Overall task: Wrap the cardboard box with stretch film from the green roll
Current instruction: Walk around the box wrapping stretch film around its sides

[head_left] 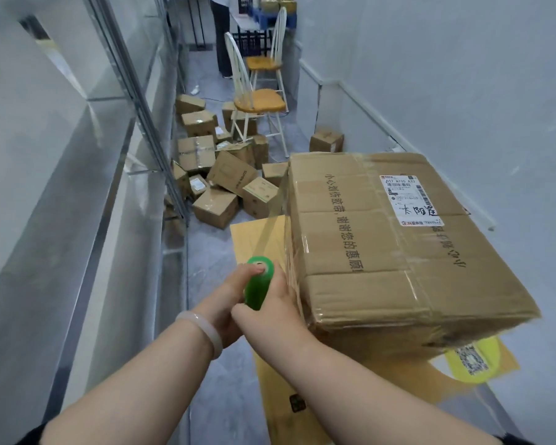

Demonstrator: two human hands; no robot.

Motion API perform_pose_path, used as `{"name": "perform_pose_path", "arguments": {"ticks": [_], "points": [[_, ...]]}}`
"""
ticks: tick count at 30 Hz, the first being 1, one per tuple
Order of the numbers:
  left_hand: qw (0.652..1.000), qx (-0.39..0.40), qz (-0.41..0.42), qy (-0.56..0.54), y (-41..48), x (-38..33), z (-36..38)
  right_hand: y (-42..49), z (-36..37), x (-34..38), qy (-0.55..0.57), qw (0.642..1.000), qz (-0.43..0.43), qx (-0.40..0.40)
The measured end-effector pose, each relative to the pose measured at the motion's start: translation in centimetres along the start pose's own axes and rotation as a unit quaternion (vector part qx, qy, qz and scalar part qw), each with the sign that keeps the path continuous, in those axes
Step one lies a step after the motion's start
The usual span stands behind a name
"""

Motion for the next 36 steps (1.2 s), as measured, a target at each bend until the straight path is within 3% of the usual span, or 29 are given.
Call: {"name": "perform_pose_path", "arguments": {"ticks": [7, 14, 17, 20, 25, 36], "points": [[0.999, 0.025, -0.012, 0.025, -0.9, 2.9, -0.1, -2.2, -0.7, -2.4, 0.07, 0.996, 0.018, -0.051], [0.999, 0.019, -0.011, 0.032, -2.0, 5.2, 0.5, -4.9, -0.5, -4.9, -0.033, 0.996, -0.05, -0.065], [0.998, 0.028, -0.027, 0.044, -2.8, 6.7, 0.6, -5.8, -1.4, -5.8, -0.028, 0.996, -0.054, -0.067], [0.996, 0.044, -0.033, 0.072, -3.3, 8.2, 0.8, -6.6, -2.6, -6.7, 0.003, 0.997, -0.049, -0.055], [0.996, 0.005, -0.014, 0.089, -4.9, 10.5, 3.8, -8.4, -6.0, -7.8, -0.053, 0.994, -0.093, -0.013], [0.999, -0.052, -0.003, -0.006, -6.2, 13.3, 15.5, -9.4, -16.6, -9.4, -0.115, 0.98, -0.135, 0.086]]}}
Point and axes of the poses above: each hand's wrist, its own y-axis towards the middle knuckle, its own z-axis out of the palm, x = y × z, the point moved 3 cm from there along y, towards the middle knuckle, and after that the axes turned 15 degrees about y, right-handed, at the moved point
